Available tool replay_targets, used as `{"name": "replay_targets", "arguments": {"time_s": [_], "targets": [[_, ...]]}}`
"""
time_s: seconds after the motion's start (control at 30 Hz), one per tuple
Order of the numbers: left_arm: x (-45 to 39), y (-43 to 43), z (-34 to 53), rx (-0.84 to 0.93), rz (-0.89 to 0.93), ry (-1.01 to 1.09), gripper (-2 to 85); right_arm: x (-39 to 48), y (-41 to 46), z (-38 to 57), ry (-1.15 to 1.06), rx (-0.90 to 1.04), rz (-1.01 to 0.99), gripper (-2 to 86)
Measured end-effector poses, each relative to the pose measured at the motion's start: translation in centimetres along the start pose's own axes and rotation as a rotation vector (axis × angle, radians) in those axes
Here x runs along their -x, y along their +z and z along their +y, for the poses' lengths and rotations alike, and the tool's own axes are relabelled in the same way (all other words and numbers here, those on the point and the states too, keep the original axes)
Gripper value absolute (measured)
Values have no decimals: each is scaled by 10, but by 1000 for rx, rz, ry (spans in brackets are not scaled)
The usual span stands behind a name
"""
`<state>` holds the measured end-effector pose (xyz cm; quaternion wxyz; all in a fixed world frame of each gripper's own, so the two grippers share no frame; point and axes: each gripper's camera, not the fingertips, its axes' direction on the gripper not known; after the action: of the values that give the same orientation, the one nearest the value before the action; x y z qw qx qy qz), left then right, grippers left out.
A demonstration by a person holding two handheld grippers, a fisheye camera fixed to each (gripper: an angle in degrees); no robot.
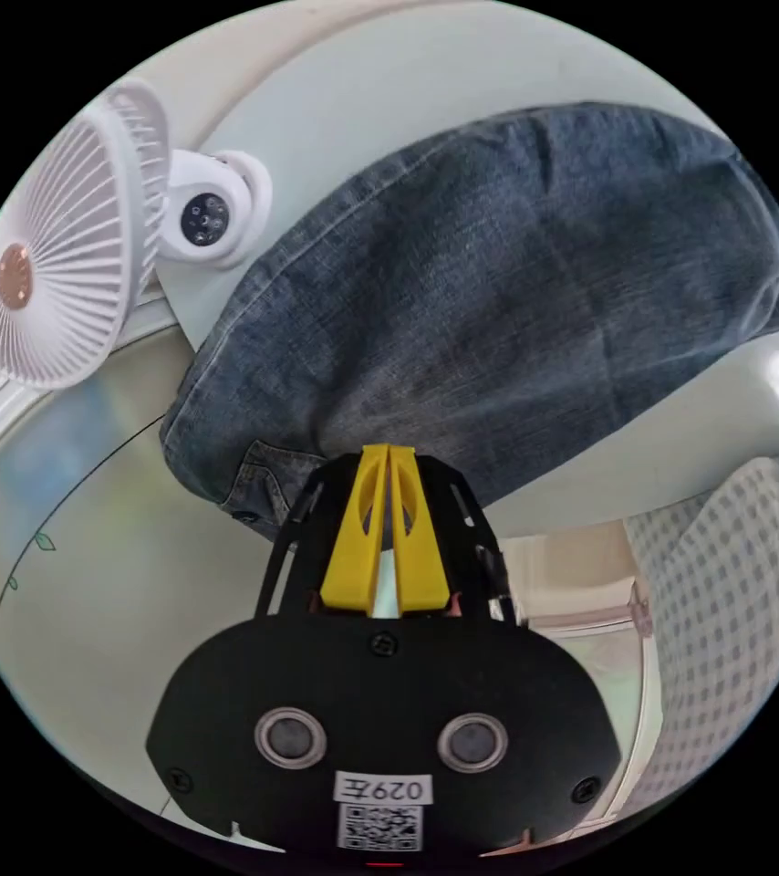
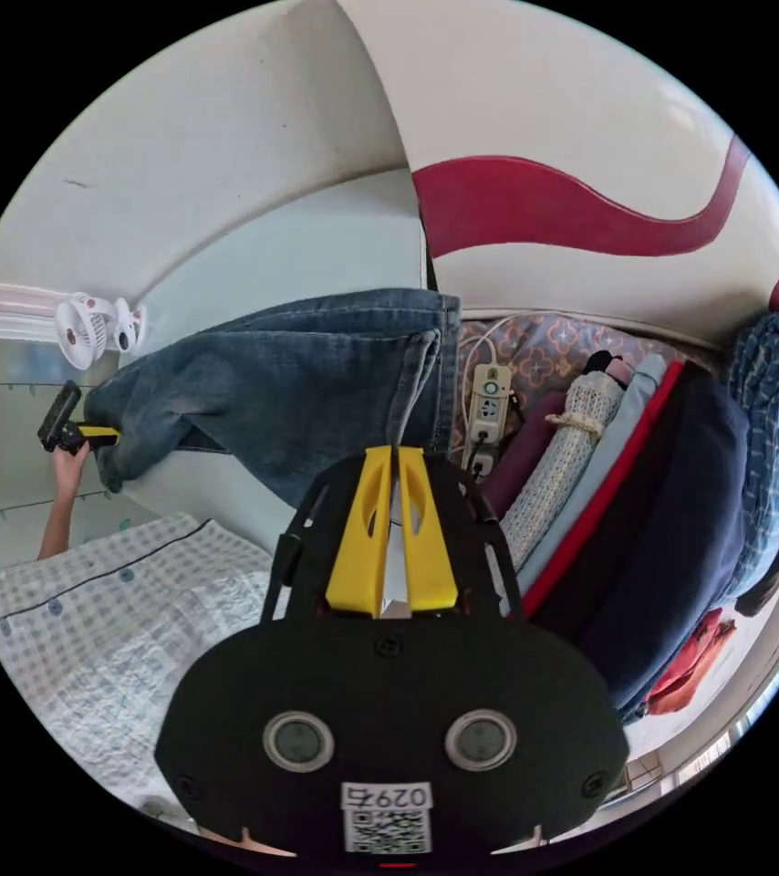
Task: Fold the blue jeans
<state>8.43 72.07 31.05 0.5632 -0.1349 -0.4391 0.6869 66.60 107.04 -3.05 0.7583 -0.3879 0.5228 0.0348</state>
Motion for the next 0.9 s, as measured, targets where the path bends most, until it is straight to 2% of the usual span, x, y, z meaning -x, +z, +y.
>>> {"name": "replay_targets", "arguments": {"time_s": [0.07, 0.1, 0.13, 0.2, 0.3, 0.43, 0.53, 0.63, 0.7, 0.77, 0.83, 0.9], "targets": [[-10, 16, -7, 46, -46, 29, -10, -12, -18, -25, 11, -21, -14, 4], [-13, 27, -12, 72, -5, 51, -10, -22, -18, -46, 29, 2, -12, 3], [-13, 31, -14, 75, 20, 47, -10, -29, -12, -57, 42, 43, -10, 3], [-7, 32, -17, 100, 63, 27, -10, -54, 36, -94, 71, 250, -10, 4], [4, 37, -18, 124, 141, 21, -10, -72, 85, -107, 69, 356, -29, 5], [16, 43, -9, 100, 228, 20, -9, -69, 79, -102, 32, 308, -38, 18], [20, 42, 5, 78, 249, 6, -8, -63, 46, -76, 53, 200, -45, 63], [14, 8, 43, -74, 203, -37, -3, -53, 36, -39, 72, 165, -127, 93], [-8, -28, 75, -267, 296, 17, 16, -48, 44, -11, 118, 150, -201, 98], [-39, -48, 88, -362, 335, 112, 81, -40, 54, 2, 140, 125, -298, 85], [-76, -60, 90, -396, 260, 188, 127, -25, 64, 7, 123, 76, -381, 56], [-126, -65, 81, -423, 46, 267, 127, 5, 77, -3, 49, 56, -394, 42]]}}
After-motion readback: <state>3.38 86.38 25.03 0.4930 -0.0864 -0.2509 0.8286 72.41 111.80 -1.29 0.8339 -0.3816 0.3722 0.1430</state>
